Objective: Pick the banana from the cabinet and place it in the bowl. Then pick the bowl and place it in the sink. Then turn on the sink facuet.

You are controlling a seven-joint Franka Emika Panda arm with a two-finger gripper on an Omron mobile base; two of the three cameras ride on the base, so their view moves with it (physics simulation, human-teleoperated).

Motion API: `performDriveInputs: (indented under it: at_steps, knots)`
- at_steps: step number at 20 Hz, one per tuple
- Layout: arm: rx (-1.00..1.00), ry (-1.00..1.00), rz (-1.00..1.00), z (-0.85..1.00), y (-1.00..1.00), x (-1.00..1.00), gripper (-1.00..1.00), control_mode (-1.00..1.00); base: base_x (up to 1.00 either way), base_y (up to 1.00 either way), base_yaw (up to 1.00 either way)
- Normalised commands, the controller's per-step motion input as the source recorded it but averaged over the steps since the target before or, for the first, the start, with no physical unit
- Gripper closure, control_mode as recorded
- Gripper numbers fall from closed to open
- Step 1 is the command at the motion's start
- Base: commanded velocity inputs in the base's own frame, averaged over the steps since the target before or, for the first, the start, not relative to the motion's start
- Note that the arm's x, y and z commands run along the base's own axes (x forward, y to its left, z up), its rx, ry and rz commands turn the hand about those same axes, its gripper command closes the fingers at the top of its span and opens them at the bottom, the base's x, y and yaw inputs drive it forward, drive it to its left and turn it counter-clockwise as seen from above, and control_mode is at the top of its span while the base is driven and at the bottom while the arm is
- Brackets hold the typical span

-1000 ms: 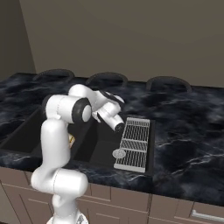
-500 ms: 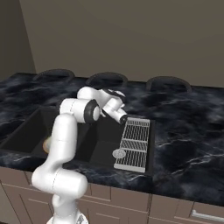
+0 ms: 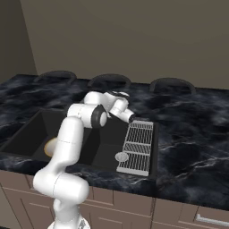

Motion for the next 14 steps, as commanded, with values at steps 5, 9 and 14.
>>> performDriveInputs:
  at_steps: [5, 9, 14]
  knots:
    - [0.01, 0.01, 0.01, -0.34, -0.07, 0.01, 1.0, -1.0, 0.0, 0.0, 0.0]
    - [0.0, 0.0, -0.07, -0.45, -0.4, 0.0, 1.0, -1.0, 0.0, 0.0, 0.0]
    - [0.0, 0.04, -0.13, -0.56, -0.79, 0.0, 1.0, -1.0, 0.0, 0.0, 0.0]
